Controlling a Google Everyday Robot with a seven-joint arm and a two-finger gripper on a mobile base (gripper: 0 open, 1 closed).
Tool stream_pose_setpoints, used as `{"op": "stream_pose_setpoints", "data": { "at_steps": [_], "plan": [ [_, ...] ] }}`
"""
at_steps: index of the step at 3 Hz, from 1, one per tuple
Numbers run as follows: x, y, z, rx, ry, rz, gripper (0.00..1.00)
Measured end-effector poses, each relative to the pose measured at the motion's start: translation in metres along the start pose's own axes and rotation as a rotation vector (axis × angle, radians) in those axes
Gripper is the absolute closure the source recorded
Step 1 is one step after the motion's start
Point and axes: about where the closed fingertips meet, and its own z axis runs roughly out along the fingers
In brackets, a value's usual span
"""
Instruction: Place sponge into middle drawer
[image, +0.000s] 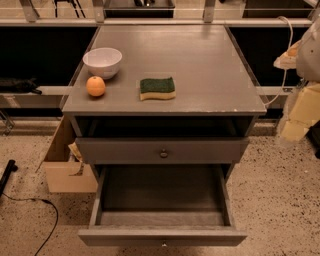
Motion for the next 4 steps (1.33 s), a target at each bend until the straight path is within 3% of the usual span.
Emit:
{"op": "stream_pose_setpoints", "data": {
  "at_steps": [1,4],
  "plan": [
    [0.000,0.000,0.000,0.000,0.000,0.000,0.00],
    [-0.056,-0.058,0.038,-0.134,-0.416,0.026,0.00]
  ]
}}
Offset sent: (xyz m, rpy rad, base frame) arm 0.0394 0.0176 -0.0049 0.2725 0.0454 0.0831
